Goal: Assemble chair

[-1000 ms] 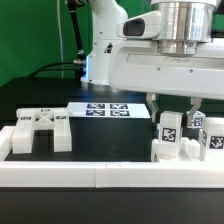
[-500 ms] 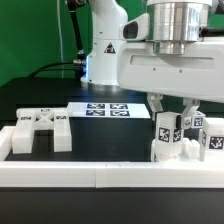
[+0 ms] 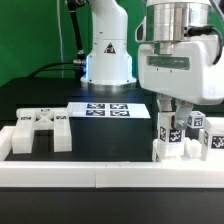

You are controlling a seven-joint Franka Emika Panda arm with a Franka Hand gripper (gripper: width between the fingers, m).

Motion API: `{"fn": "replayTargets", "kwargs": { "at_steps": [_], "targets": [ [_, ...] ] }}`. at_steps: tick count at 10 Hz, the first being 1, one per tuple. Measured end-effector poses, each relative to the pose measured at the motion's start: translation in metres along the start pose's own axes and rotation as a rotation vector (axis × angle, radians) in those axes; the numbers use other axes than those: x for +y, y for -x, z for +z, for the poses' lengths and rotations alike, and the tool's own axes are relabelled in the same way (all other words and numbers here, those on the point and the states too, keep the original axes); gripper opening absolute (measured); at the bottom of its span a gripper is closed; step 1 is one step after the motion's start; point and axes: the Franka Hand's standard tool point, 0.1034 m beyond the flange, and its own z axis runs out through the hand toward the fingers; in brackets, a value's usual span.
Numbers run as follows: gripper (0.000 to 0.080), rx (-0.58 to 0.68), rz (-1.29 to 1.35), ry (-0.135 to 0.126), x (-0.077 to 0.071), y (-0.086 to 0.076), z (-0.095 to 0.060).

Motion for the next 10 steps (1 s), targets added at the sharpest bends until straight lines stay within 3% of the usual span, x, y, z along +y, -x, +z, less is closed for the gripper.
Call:
{"fn": "replayTargets", "kwargs": {
  "at_steps": [4,6,7,8,10],
  "targets": [
    [0.0291,-0.008,0.222,-0.003,-0.0002,0.0003,0.0000],
    [0.0291,-0.008,0.180,-0.003,-0.0001,0.0003,0.0000],
    [0.0475,-0.008,0.175,-0.003,-0.0001,0.0001,0.0001],
    [0.0590,-0.007,0.114,-0.003,0.0000,-0.0022,0.0000],
    [0.0637,-0.004,-0.115,0.008,0.0003,-0.0020,-0.0004]
  ]
}}
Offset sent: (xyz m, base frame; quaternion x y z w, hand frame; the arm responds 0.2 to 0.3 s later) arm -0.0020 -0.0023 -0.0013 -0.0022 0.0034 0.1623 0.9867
